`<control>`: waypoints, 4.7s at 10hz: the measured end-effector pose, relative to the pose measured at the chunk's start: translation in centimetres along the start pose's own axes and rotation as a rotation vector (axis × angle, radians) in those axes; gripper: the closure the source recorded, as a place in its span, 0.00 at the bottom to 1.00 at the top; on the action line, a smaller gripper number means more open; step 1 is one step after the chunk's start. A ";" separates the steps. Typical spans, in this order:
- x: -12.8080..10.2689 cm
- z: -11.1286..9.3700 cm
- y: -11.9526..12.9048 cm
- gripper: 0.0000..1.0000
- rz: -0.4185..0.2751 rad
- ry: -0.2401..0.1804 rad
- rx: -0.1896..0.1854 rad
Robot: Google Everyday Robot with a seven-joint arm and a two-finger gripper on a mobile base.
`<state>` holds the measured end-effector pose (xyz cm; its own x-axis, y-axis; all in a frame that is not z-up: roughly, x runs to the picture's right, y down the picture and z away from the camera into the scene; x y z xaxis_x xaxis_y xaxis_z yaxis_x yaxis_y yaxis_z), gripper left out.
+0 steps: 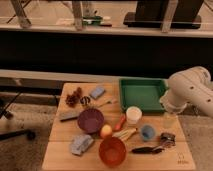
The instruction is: Wipe red bowl with brush
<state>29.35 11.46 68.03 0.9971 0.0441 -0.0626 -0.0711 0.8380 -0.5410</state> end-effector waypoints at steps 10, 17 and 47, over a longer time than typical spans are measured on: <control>0.0 0.1 0.0 0.20 0.000 -0.001 -0.001; 0.0 0.1 0.0 0.20 0.000 -0.001 -0.001; 2.6 1.4 9.0 0.20 0.059 -0.111 -0.050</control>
<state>31.31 19.92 64.17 0.9879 0.1549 -0.0034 -0.1281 0.8039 -0.5808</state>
